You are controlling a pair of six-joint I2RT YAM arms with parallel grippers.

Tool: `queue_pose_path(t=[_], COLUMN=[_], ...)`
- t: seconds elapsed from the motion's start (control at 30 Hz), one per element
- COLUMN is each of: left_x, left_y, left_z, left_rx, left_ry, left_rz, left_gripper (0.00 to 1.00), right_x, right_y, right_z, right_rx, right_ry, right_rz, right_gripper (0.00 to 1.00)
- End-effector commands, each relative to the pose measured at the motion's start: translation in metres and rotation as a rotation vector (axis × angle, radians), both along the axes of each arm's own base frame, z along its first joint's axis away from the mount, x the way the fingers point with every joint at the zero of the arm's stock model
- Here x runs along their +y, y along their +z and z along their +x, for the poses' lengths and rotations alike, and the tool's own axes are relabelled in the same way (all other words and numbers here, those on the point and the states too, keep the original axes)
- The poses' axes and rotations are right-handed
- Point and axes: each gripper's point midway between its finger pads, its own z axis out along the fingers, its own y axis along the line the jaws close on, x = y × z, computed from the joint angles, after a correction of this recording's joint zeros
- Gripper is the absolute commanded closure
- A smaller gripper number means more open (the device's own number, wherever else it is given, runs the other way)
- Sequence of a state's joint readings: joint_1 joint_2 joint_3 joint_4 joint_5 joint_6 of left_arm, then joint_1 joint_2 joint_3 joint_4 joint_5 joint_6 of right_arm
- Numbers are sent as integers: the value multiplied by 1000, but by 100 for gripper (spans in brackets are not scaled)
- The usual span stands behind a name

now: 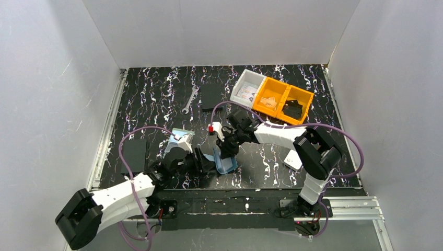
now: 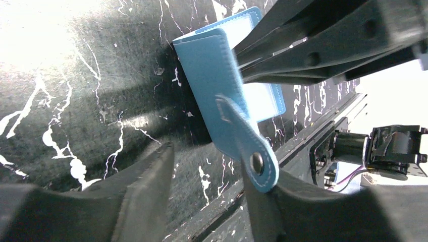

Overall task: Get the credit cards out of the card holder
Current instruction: Open the card holder at the center of the board.

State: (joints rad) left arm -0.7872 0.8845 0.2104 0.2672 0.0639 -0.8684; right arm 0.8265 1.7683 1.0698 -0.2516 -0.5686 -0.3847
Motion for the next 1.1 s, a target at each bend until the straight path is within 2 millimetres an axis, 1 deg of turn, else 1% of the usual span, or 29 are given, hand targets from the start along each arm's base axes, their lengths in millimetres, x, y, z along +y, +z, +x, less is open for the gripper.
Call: queue_pose_path(t=[0.0,0.1,0.2,0.27,0.33,0.37,0.5,0.6,0.7,0.87,0.9,0.97,1.07], left_x=[14,26,36,35,28,23,-2,-8,-10,-4,-3,-1,0], left_y=[5,22,37,49,56,54,43,29,20,4,-3,-15,-20], left_z=[-8,-13,-22,-24,-24,-24,-19,-10,1,13,13,12,7], left_rx=[-7,-29,-39,-52,-49,-30,26,55,49,70,79,101,115], left_ry=[25,36,32,22,6,0,-43,-38,-10,69,79,85,80], left_rz=[1,18,27,4,-31,-45,-94,-52,-15,28,39,56,44], left_gripper=[41,32,29,29,30,31,46,52,60,67,68,69,70], right_x=[23,27,29,29,30,30,25,18,13,9,9,4,4], right_y=[6,-1,-7,-9,-8,-8,-1,4,10,10,15,26,39], right_z=[-3,-5,-1,1,-1,-2,-8,-9,-6,-12,-12,-2,-3], right_rx=[-26,-39,-41,-44,-32,-24,-19,-10,26,97,144,243,369], right_ry=[8,-8,-48,-60,-59,-58,-49,-51,-63,-42,-49,-106,-157], right_rz=[25,0,-22,-26,-22,-19,-2,25,65,93,122,181,259], right_gripper=[76,76,76,76,76,75,72,68,67,67,67,67,64])
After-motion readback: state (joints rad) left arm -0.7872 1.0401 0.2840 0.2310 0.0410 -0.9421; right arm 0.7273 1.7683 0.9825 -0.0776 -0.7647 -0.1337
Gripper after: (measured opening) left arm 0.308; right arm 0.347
